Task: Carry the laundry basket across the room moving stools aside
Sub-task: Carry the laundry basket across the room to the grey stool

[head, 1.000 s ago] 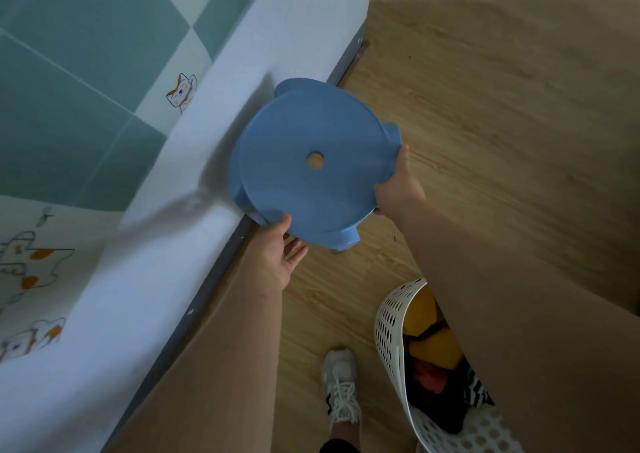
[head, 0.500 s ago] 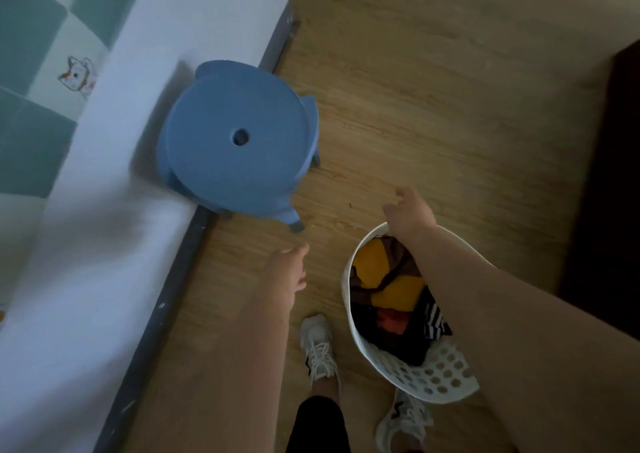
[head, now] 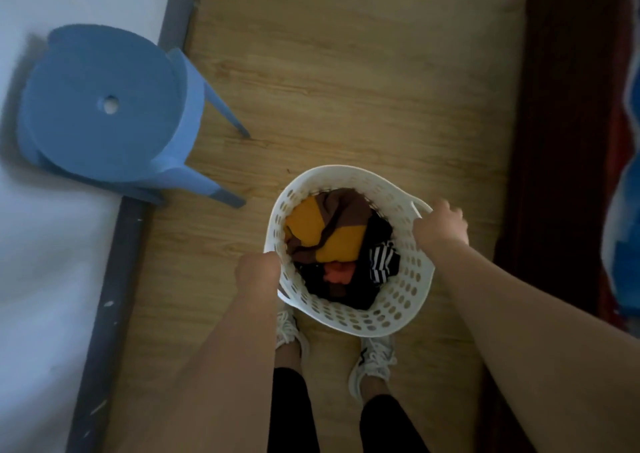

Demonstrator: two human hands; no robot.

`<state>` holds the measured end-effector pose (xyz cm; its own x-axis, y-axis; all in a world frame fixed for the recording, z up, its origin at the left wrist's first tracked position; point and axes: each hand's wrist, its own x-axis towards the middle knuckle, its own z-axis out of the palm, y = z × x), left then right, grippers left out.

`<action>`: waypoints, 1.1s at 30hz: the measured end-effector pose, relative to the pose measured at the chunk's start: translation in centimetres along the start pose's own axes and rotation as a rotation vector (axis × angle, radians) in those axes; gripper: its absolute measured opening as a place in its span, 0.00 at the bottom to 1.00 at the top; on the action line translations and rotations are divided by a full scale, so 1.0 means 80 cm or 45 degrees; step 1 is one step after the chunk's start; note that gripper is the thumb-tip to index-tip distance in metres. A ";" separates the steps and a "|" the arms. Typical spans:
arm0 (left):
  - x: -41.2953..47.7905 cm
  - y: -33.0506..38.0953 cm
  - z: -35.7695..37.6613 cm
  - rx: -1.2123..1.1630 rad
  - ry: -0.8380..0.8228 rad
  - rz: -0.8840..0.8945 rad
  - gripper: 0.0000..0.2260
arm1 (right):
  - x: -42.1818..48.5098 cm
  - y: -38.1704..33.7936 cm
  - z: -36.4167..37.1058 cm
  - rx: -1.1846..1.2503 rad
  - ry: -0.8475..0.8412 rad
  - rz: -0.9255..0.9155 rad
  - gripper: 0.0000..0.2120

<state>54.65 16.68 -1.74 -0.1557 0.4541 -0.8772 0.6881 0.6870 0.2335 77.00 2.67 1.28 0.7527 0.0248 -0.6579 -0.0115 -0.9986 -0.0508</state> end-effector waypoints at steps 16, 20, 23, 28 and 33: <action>-0.033 0.018 0.009 -0.193 -0.194 -0.078 0.18 | 0.029 0.041 0.005 0.243 -0.295 0.076 0.09; -0.055 0.059 -0.036 -0.278 -0.223 -0.018 0.17 | 0.003 0.033 -0.026 0.398 -0.129 0.212 0.08; -0.091 0.101 -0.067 -0.283 -0.297 0.083 0.17 | -0.022 0.008 -0.076 0.395 -0.074 0.199 0.11; -0.165 0.174 -0.126 -0.347 -0.369 0.145 0.17 | -0.078 -0.038 -0.195 0.297 0.026 0.071 0.15; -0.243 0.255 -0.163 -0.351 -0.443 0.268 0.16 | -0.119 -0.080 -0.306 0.336 0.092 0.019 0.16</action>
<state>62.46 29.32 25.54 0.2447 0.4153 -0.8762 0.4586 0.7466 0.4820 86.02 7.69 26.27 0.7961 -0.0028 -0.6051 -0.1869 -0.9522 -0.2415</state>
